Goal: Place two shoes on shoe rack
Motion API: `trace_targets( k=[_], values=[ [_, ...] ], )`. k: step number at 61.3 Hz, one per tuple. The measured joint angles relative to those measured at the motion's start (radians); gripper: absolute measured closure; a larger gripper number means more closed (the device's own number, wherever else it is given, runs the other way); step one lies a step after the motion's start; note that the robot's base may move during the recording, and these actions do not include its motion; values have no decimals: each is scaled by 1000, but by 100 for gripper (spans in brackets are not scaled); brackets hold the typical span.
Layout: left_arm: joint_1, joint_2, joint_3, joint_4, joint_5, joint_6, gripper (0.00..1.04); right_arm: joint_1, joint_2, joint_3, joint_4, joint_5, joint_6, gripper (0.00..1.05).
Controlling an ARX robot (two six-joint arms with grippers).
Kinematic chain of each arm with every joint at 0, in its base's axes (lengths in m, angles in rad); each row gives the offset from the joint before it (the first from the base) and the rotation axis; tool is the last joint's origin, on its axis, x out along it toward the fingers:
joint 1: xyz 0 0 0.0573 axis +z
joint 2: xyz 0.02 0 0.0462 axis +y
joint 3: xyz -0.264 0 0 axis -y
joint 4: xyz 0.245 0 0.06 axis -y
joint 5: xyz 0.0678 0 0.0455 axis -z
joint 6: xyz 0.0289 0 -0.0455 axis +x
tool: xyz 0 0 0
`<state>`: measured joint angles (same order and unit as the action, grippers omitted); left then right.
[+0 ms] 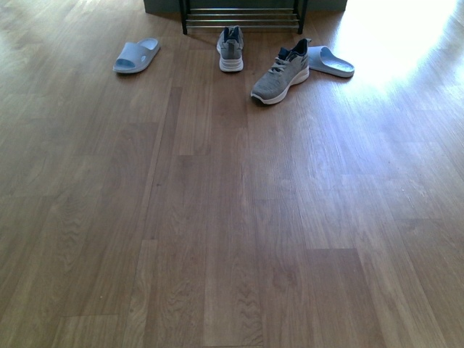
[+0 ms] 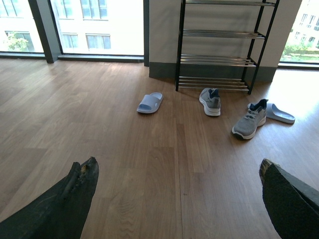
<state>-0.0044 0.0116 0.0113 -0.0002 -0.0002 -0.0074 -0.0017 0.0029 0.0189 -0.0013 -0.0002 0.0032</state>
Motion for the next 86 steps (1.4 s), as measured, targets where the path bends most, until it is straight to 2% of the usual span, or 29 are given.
trace_targets(
  k=[86],
  values=[
    [0, 0, 0, 0, 0, 0, 9, 0, 0, 0, 0, 0, 0, 9]
  ],
)
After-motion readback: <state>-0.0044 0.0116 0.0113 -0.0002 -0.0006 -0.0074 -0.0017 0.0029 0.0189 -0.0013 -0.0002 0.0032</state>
